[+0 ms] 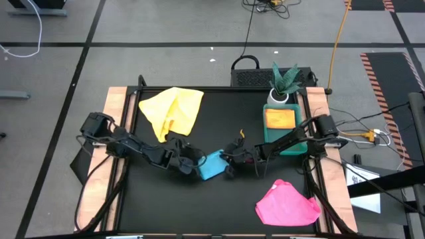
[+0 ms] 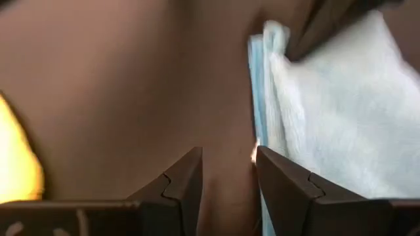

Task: Fold microfiber towels
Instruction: Fold the blue microfiber cloth

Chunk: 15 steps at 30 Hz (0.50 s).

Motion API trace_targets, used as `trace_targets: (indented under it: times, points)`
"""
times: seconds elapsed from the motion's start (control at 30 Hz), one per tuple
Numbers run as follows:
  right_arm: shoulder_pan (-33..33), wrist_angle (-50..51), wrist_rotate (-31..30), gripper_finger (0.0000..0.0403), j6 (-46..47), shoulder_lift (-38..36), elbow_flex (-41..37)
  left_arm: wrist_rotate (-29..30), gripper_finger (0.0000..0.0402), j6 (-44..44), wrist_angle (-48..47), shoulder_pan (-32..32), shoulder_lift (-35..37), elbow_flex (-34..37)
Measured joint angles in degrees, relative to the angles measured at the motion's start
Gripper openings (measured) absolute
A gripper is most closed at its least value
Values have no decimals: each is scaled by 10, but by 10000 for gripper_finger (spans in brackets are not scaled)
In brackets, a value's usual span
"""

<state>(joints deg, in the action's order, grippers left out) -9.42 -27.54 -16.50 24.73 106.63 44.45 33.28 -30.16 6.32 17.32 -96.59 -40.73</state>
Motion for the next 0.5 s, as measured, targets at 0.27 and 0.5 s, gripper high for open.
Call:
trace_targets:
  times: [0.27, 0.5]
  points:
    - [-15, -18, 1, 0, -1, -50, 0, -17, 145, 28, 52, 23, 28, -1]
    - [-6, -33, 0, 0, -3, -34, 0, -48, 145, 27, 73, 15, -25, -1]
